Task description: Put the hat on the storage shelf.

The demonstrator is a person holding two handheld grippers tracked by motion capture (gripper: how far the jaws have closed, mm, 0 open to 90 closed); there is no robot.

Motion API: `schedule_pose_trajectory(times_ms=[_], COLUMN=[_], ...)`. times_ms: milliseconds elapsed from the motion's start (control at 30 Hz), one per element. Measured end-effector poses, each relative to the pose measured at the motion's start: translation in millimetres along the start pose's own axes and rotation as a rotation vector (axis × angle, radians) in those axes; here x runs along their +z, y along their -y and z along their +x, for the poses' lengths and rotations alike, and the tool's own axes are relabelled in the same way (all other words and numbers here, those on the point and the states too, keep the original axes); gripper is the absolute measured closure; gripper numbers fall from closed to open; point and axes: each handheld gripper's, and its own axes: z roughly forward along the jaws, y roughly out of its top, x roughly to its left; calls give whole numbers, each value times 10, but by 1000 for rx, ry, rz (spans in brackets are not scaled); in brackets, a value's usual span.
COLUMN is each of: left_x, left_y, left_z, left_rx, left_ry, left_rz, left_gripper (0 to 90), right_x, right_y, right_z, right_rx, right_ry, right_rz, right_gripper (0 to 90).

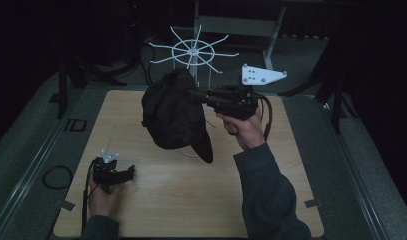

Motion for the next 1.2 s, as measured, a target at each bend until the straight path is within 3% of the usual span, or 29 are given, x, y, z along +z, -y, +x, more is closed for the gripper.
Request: schedule_pose_trajectory(times_ms=[400,800,1100,1200], left_x=[-1,2,-1,-2], left_y=[0,1,0,0], left_z=[1,-2,-1,0], left_rx=[1,-3,-1,0], left_ry=[0,-1,1,2], left_rz=[1,-3,1,3], left_gripper=[143,143,142,143], right_x=[-37,-114,-132,-151], right_y=[40,6,59,116], right_z=[-56,-69,-125,-171], right_rx=[23,24,45,55], right_ry=[26,85,77,135], right_rz=[-12,-80,-90,-66], right_gripper=[838,857,827,770])
